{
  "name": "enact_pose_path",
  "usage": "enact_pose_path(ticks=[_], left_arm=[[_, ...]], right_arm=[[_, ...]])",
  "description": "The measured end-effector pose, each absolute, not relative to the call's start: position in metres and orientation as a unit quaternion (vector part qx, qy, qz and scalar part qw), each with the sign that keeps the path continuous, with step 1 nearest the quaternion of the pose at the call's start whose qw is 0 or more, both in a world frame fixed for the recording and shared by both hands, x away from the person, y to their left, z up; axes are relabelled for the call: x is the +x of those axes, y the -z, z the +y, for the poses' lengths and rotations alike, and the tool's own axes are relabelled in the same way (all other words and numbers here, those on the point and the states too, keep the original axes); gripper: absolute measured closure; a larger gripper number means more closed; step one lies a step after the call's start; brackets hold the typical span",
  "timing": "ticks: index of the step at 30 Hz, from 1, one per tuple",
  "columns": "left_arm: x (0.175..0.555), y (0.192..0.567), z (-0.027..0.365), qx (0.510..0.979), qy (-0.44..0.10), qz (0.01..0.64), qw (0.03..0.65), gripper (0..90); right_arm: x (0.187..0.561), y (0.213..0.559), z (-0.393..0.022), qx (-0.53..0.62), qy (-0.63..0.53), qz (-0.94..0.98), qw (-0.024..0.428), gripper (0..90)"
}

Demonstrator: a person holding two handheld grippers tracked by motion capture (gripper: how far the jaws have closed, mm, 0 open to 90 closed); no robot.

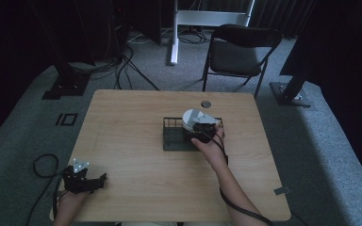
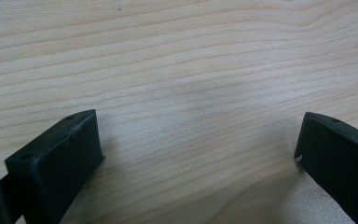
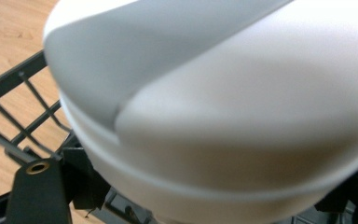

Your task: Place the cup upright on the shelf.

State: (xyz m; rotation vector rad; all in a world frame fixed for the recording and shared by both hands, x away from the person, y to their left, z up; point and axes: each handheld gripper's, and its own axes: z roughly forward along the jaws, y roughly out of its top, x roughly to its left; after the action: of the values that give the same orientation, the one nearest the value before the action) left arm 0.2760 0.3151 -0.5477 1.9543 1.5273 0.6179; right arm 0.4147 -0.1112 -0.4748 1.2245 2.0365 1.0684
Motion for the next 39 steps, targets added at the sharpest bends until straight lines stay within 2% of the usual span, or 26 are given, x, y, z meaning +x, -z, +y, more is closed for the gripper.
enact_pose_path(ticks=[39], left_arm=[[0.276, 0.548, 0.315, 0.732, -0.231, 0.572, 0.289, 0.6]], right_arm=[[0.391, 0.469, -0.136, 0.437, -0.448, 0.736, 0.257, 12.2]])
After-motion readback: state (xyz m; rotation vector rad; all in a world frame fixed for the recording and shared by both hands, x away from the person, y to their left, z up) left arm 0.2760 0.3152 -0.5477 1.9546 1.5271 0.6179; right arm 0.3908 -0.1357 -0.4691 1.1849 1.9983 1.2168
